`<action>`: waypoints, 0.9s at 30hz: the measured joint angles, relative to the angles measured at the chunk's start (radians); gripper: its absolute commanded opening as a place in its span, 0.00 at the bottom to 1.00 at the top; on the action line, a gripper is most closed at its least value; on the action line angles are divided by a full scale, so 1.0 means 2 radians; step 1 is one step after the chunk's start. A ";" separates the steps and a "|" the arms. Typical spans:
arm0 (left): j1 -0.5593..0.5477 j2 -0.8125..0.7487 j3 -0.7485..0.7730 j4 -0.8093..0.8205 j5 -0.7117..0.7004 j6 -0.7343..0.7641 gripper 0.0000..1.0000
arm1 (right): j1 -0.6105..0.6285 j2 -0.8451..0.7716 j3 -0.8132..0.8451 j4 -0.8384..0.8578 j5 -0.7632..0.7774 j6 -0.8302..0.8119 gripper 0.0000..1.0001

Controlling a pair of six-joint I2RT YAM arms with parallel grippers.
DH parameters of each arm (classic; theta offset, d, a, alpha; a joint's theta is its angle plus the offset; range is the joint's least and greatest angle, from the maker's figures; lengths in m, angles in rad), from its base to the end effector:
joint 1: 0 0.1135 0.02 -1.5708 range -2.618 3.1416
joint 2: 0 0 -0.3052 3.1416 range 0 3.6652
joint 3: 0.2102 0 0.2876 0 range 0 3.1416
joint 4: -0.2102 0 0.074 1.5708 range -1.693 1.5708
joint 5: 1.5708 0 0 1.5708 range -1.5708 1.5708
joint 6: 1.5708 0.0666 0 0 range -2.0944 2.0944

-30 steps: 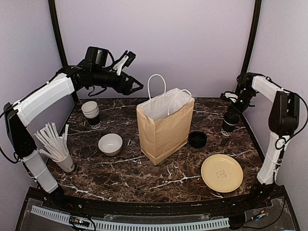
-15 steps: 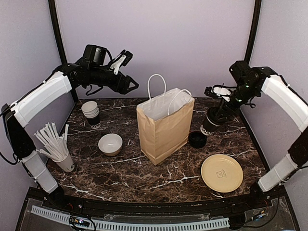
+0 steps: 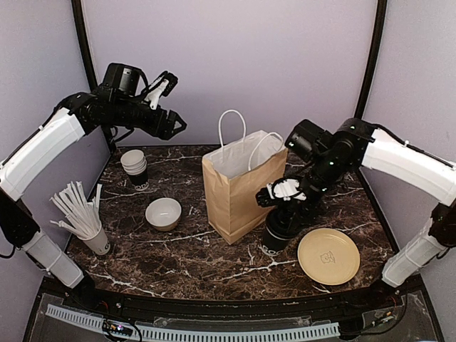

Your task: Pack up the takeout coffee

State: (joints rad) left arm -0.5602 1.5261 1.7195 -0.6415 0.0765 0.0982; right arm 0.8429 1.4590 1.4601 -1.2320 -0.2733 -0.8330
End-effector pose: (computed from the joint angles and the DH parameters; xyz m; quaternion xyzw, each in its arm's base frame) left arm 0.3340 -0.2155 0.4705 0.2927 0.7939 -0.1533 0.5104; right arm 0.1950 0.2458 0.3469 -0.7411 0.6361 0.1351 0.1669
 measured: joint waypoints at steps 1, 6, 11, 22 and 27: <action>0.000 -0.010 -0.006 -0.002 -0.003 -0.002 0.82 | 0.021 0.015 0.009 0.002 0.001 0.001 0.65; 0.000 -0.048 -0.041 -0.004 -0.015 -0.007 0.82 | 0.120 0.096 0.060 0.031 0.015 0.011 0.64; 0.000 -0.066 -0.068 -0.013 -0.021 -0.008 0.82 | 0.175 0.190 0.131 0.060 0.026 0.023 0.64; 0.000 -0.117 -0.104 -0.025 -0.022 -0.007 0.82 | 0.184 0.328 0.261 0.060 0.048 0.055 0.92; 0.000 -0.126 -0.112 -0.031 -0.019 -0.005 0.82 | 0.185 0.327 0.264 0.050 0.050 0.056 0.98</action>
State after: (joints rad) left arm -0.5602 1.2732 1.4948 -0.7025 0.0380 0.0891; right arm 1.2121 2.1132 1.9881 -1.1328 -0.1741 -0.7216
